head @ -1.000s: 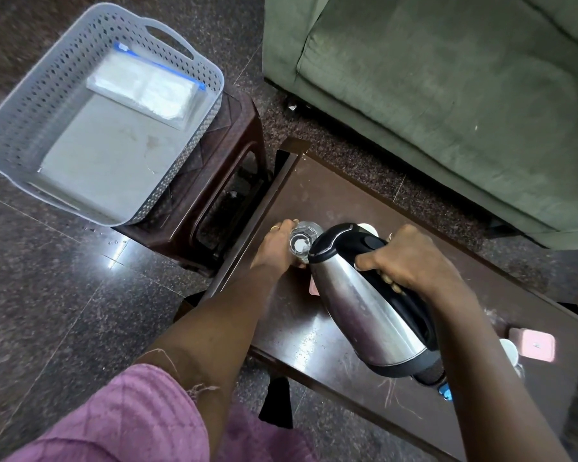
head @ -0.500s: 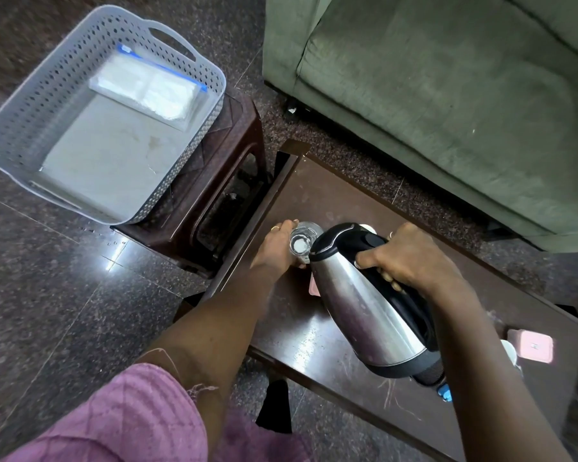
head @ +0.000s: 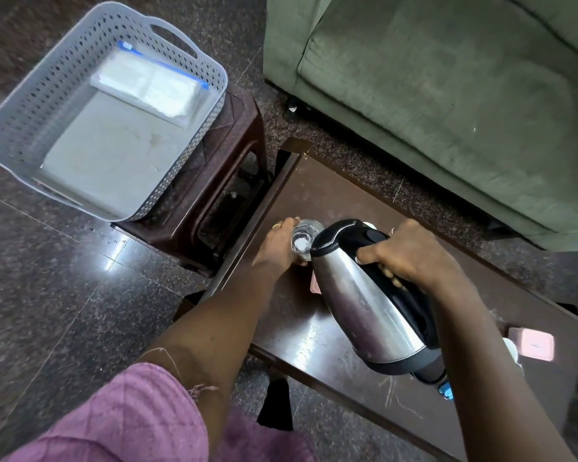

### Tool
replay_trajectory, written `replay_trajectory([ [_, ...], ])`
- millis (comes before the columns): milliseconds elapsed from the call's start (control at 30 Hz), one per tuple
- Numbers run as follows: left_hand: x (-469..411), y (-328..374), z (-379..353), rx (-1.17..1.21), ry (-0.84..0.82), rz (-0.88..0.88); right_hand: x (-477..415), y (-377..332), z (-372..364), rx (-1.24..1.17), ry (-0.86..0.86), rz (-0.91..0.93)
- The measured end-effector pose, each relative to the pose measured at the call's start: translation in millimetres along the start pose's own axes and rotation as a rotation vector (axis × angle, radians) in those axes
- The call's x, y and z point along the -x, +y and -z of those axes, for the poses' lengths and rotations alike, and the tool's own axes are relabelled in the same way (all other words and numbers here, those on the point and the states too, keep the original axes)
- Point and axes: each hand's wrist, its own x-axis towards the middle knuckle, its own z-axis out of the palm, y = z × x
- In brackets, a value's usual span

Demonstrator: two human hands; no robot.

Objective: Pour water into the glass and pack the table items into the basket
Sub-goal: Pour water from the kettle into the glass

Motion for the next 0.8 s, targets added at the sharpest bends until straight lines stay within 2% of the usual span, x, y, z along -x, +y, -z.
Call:
replay_trajectory([
  [367, 2, 2, -2, 0.009, 0.049, -0.027, 7, 21, -5, -0.106, 0.029, 0.001],
  [633, 12, -1, 3, 0.118, -0.022, -0.05, 21, 50, -13, -0.327, 0.076, -0.005],
  [800, 15, 1, 6, 0.132, 0.081, -0.089, 33, 56, -21, -0.37, 0.087, -0.012],
])
